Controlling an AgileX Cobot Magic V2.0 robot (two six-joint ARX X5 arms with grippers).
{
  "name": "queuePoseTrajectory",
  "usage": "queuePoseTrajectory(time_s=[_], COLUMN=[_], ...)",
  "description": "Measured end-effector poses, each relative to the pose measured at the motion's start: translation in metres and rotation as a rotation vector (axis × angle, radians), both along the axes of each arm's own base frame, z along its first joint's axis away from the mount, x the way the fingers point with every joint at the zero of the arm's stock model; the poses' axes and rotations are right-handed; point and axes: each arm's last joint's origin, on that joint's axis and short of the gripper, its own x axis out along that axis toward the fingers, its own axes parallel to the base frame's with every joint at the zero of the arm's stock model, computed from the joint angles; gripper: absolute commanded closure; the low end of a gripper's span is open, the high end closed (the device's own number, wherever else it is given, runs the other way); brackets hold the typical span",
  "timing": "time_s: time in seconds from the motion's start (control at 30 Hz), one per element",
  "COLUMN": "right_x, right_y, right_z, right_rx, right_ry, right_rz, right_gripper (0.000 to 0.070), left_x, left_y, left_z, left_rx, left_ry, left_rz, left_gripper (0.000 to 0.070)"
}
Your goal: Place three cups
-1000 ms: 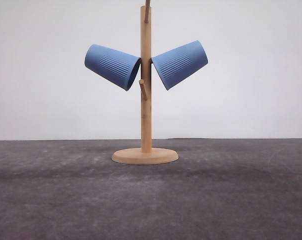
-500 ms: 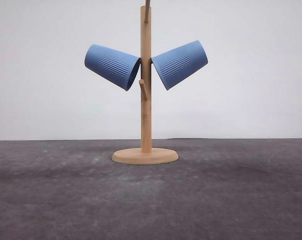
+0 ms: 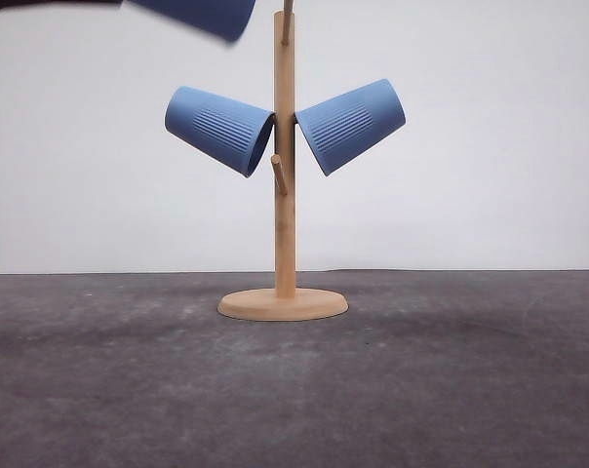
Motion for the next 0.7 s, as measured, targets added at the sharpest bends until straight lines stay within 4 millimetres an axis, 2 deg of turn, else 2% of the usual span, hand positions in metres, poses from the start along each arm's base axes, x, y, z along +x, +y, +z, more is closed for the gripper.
queuePoseTrajectory(time_s=[0.1,0.2,0.33,0.5,0.7], right_x=[0.0,0.0,0.001,0.001,0.002], right_y=[0.0,0.0,-0.001,-0.001,-0.003], right_z=[0.0,-0.002,-0.003,-0.006,-0.012], right_rx=[-0.005,-0.019,-0.037,-0.067,-0.136], right_ry=[-0.005,-0.007,-0.016,-0.017,0.003], right_rz=[-0.003,-0.022,-0.045,-0.081,-0.167], right_gripper=[0.0408,0.0408,0.0408,0.0408,0.0408], left_x=[-0.003,-0.008,-0.012,-0.013,0.0], left_y=[-0.003,-0.007,-0.015,-0.03,-0.057], left_z=[-0.004,0.003,0.009,0.006,-0.008], left_rx=[0.129,0.298,0.473,0.577,0.671], left_ry=[0.006,-0.05,-0.153,-0.197,-0.208], left_rz=[0.07,0.14,0.215,0.238,0.238], left_gripper=[0.0344,0.0336,0.0278,0.0265,0.0265])
